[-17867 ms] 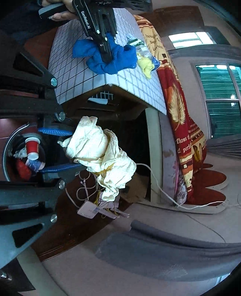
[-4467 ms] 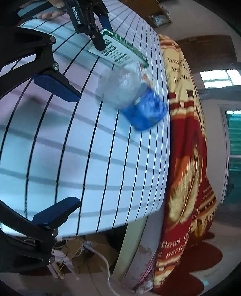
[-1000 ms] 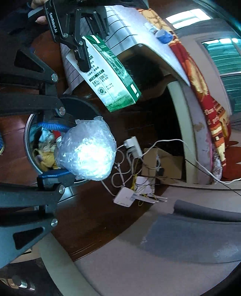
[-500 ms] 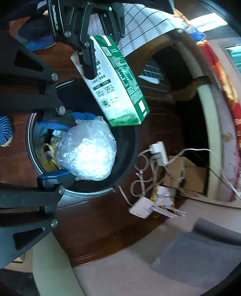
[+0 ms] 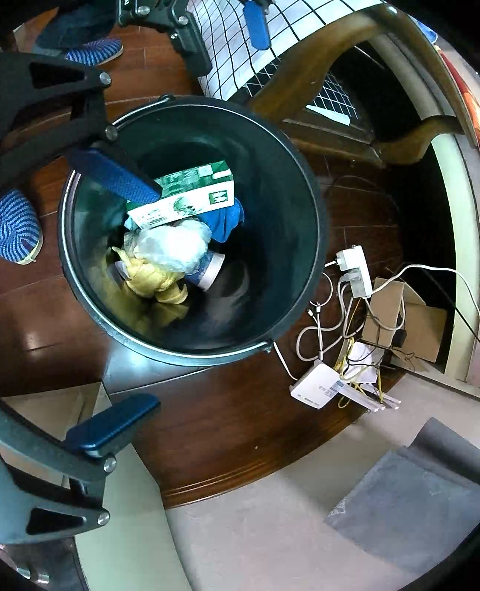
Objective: Collect trash
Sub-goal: 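Open both tools to drop carton and bag into the bin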
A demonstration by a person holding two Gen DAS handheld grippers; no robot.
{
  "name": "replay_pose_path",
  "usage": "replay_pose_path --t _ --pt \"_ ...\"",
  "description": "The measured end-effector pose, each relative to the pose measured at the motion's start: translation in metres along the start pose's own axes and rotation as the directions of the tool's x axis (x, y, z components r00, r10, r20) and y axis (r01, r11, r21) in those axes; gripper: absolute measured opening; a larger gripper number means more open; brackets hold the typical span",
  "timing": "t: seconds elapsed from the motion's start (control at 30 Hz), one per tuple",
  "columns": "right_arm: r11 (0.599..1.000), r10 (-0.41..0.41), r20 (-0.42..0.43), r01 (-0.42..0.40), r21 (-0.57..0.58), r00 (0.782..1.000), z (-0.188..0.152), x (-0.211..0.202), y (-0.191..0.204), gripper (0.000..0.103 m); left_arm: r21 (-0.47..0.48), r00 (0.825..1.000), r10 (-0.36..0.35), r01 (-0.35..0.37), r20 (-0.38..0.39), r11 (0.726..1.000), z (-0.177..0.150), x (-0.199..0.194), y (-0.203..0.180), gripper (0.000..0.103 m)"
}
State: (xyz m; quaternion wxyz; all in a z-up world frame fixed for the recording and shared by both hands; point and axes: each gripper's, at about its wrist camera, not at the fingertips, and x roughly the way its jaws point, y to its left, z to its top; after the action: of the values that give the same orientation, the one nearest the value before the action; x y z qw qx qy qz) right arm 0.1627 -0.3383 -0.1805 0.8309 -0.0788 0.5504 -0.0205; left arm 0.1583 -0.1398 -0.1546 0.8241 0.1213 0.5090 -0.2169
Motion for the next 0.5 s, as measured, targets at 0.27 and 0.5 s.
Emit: replay_pose_path --t 0.27,0.5 --pt "1.0 0.003 0.025 -0.003 0.008 1.0 0.003 -0.008 0.002 0.103 0.004 0.999 0.014 -0.014 0.048 1.0 0.004 -0.015 0.001 0.091" --pt "1.0 0.01 0.061 -0.01 0.013 0.998 0.002 -0.024 0.005 0.103 0.004 0.997 0.028 -0.028 0.077 1.0 0.005 -0.027 0.002 0.091"
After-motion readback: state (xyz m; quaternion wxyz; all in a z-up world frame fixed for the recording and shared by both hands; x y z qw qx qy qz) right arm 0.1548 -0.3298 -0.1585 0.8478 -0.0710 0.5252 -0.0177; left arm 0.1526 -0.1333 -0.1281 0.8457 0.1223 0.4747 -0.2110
